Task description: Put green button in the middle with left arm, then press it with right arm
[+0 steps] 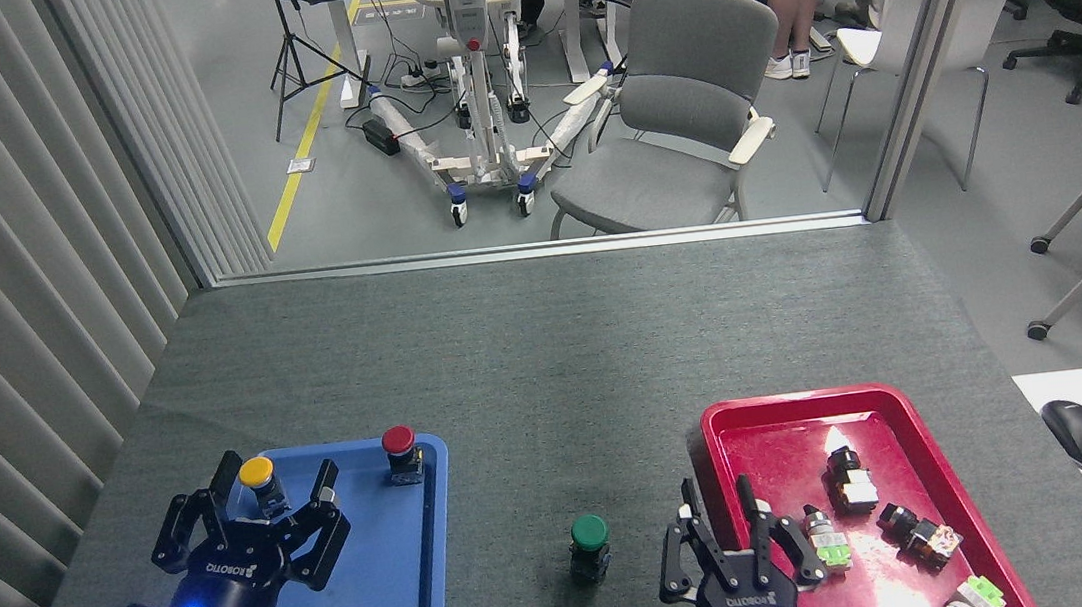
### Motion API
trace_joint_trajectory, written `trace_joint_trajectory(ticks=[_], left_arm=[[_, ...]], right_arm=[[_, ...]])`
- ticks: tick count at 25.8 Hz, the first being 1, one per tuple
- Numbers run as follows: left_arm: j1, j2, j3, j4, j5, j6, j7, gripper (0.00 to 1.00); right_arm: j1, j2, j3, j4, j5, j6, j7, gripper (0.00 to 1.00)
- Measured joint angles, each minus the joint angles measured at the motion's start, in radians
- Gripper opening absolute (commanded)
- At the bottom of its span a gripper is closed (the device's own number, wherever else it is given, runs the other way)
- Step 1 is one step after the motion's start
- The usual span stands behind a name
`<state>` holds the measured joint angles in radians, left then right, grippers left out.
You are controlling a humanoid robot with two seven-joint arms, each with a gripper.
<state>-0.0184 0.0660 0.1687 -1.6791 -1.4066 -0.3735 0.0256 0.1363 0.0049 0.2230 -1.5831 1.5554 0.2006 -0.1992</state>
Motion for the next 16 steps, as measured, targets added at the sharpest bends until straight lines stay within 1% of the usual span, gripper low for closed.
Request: trace_joint_trajectory(ticks=[3, 6, 12, 16], left_arm=[[-0.001, 0.0, 0.0, 0.007, 0.0, 0.0, 0.0, 1.0], [-0.002, 0.0, 0.0, 0.009, 0.0, 0.0, 0.0, 1.0], [0.002, 0.001, 0.0, 0.008, -0.001, -0.019, 0.0, 1.0], [0.008, 0.019, 0.001, 0.008, -0.001, -0.022, 0.0, 1.0]], right_arm=[[0.031, -0.035, -0.041, -0.029, -0.002, 0.0, -0.011, 1.0], [0.038, -0.053, -0.066, -0.044, -0.004, -0.006, -0.019, 1.0], [0.04, -0.069, -0.08, -0.051, -0.004, -0.011, -0.025, 1.0], [0.04, -0.076, -0.081, -0.05, -0.005, -0.013, -0.028, 1.0]])
